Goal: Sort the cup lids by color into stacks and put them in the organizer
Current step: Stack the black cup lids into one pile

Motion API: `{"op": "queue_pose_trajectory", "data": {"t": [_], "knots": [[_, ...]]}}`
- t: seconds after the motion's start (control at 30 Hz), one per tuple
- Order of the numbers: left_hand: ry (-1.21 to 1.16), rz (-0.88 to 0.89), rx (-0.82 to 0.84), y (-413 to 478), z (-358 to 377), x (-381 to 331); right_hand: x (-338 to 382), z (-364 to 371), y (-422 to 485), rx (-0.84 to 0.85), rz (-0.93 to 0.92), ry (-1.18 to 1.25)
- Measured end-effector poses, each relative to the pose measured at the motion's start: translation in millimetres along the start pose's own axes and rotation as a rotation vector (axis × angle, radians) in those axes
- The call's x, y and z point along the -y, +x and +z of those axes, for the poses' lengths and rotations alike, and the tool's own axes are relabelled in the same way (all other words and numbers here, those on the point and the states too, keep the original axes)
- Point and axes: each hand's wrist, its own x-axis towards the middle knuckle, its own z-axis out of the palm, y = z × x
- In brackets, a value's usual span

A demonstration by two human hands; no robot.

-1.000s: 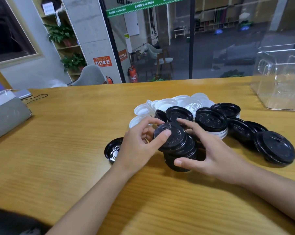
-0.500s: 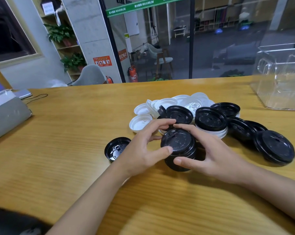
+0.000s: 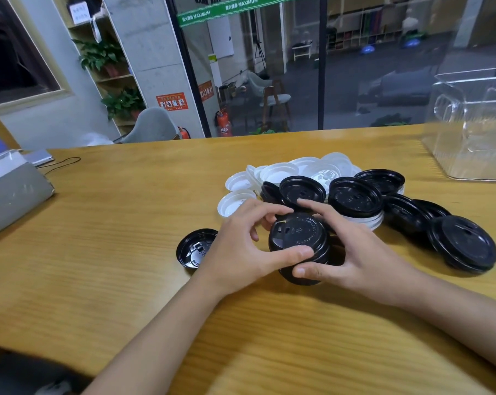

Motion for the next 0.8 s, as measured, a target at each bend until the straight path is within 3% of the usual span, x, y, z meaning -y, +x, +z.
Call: {"op": "queue_pose_trajectory", "data": {"t": [0.8], "knots": [[0.05,-0.088,-0.008,-7,12,-10,3,1,-2,-0.061,-0.027,-0.088]]}}
